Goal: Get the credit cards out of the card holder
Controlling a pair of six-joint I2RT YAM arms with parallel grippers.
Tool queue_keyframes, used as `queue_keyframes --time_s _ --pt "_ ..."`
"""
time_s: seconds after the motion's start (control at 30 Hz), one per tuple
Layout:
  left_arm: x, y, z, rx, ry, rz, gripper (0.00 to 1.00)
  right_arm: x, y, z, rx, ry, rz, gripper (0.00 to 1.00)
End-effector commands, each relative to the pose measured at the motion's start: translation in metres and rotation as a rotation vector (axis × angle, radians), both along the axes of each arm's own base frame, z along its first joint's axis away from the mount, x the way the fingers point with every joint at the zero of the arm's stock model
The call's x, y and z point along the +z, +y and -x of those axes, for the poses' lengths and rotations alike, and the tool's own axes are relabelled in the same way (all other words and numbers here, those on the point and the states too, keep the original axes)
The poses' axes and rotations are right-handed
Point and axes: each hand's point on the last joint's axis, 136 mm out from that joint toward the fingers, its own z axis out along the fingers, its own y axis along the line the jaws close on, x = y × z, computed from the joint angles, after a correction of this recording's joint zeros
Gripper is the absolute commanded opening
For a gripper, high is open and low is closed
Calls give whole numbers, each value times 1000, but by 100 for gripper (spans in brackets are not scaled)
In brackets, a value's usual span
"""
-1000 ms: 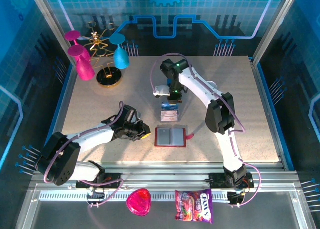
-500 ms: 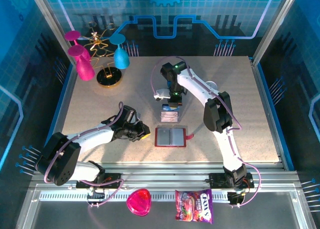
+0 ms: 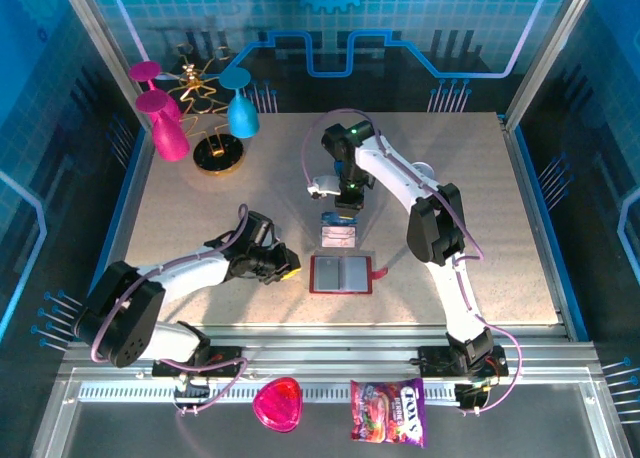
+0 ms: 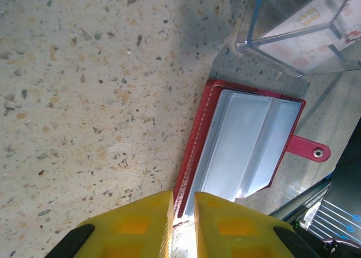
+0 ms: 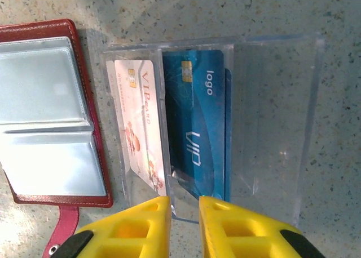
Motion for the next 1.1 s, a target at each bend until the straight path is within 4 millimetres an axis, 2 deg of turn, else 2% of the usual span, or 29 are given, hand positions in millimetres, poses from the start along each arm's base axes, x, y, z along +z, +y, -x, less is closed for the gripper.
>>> queue_keyframes --time_s 0.0,0.3,0.4,0.53,0.6,0.7,0.9,1.07 --pt "3 -5 -6 -19 -2 20 17 29 -5 -4 -55 -67 -26 20" --pt "3 -16 -12 -41 3 52 13 44 3 9 -255 -148 -168 20" --pt "3 -19 -14 -49 3 57 10 46 7 17 -372 -142 -236 15" --pt "1 -25 -15 -66 12 67 8 47 16 27 -521 -147 -328 12" --pt "-1 -29 -14 -75 18 69 8 47 14 26 -624 -174 -357 15" --pt "-3 -35 -15 -83 26 77 7 46 6 28 -794 -177 -389 12" --pt "-6 -45 -15 -109 36 85 7 37 10 49 -1022 -30 -509 7" --pt "-11 -48 -13 -123 47 76 6 19 16 72 -1152 142 -526 4"
